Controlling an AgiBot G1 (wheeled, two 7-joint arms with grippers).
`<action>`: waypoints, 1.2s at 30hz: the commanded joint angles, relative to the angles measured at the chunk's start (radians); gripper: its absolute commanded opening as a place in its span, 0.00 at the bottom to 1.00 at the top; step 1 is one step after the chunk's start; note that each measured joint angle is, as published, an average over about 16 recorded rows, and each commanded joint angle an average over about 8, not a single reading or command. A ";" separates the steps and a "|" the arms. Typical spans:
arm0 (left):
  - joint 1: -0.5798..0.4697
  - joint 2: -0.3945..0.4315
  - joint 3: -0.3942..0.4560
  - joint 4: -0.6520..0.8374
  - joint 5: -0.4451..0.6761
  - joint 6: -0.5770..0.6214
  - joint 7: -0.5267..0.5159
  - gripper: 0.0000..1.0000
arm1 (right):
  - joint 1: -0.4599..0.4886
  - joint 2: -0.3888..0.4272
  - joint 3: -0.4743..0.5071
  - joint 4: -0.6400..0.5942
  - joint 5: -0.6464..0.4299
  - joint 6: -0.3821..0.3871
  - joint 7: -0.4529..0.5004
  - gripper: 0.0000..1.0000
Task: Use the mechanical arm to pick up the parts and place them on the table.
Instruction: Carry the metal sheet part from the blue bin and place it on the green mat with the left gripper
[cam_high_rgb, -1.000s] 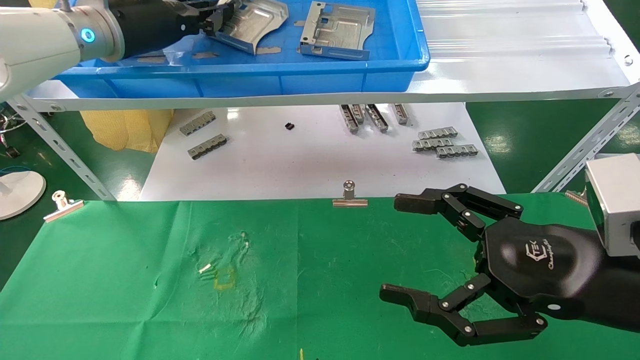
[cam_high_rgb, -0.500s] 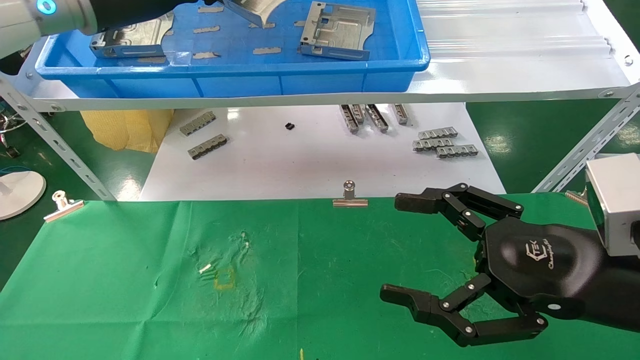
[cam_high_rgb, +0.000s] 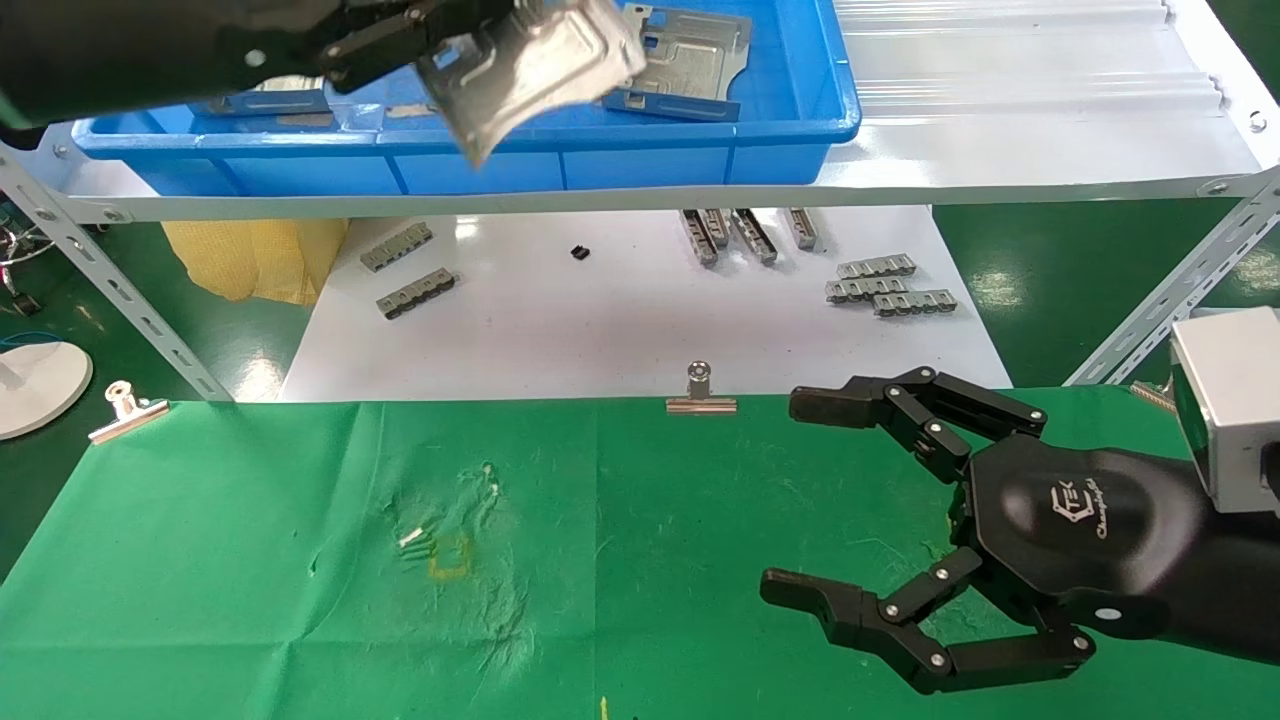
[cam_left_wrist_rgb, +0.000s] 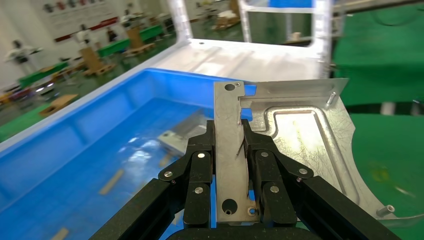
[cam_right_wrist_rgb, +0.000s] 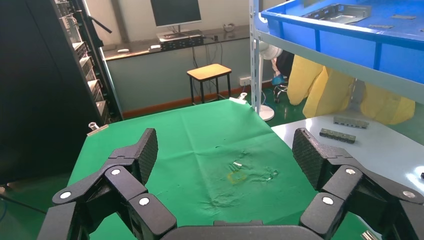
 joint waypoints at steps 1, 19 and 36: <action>-0.004 -0.018 0.004 0.002 0.006 0.057 0.014 0.00 | 0.000 0.000 0.000 0.000 0.000 0.000 0.000 1.00; 0.194 -0.256 0.188 -0.395 -0.154 0.118 0.034 0.00 | 0.000 0.000 0.000 0.000 0.000 0.000 0.000 1.00; 0.282 -0.130 0.441 -0.257 0.031 0.048 0.382 0.00 | 0.000 0.000 0.000 0.000 0.000 0.000 0.000 1.00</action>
